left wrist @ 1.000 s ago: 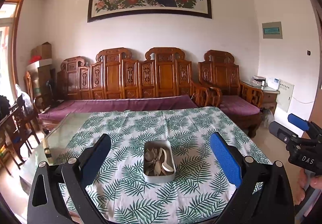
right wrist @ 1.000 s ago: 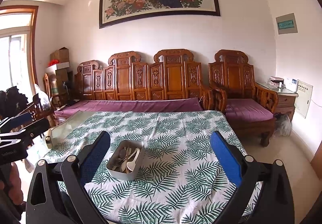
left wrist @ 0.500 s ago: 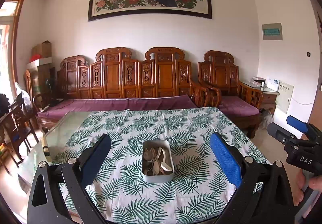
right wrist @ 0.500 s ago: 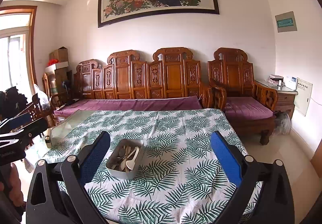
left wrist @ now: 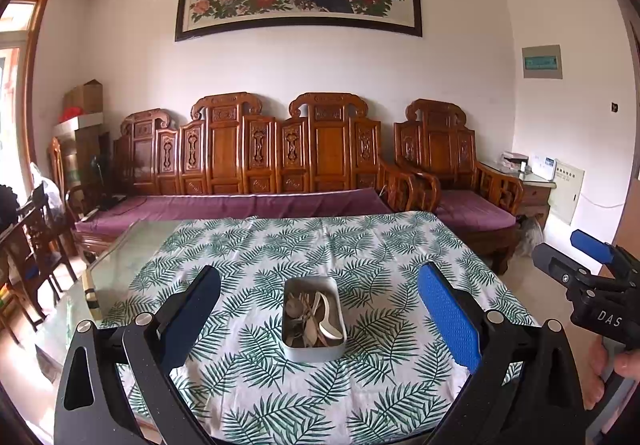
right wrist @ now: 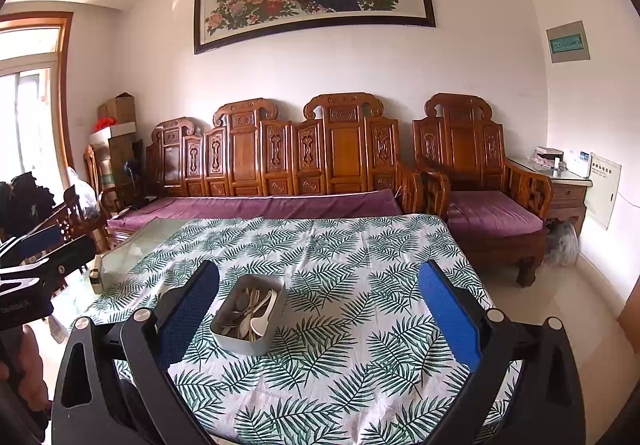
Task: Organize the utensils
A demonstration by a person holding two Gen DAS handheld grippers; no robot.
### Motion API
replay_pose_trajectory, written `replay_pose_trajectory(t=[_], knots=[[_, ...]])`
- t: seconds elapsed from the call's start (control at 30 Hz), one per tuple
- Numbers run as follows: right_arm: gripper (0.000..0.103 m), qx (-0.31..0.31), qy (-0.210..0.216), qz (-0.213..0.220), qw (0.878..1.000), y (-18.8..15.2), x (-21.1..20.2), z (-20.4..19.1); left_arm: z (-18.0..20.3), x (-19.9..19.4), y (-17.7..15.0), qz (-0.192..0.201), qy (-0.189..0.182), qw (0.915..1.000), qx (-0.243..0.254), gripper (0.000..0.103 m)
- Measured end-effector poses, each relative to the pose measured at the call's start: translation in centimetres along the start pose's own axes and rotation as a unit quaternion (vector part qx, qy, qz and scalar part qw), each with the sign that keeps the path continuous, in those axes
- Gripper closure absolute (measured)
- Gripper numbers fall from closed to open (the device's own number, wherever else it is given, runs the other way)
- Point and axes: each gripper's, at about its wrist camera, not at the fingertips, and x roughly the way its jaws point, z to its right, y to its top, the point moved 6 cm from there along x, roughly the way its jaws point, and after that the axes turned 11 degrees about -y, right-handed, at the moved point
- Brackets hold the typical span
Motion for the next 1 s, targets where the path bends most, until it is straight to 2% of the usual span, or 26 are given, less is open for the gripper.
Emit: replay_pose_trajectory(t=[1.0], knots=[[0.003, 0.002, -0.002, -0.001, 1.000, -0.62, 0.32, -0.14, 0.10, 0.04, -0.45, 0.001, 0.001, 1.0000, -0.002, 0.008]])
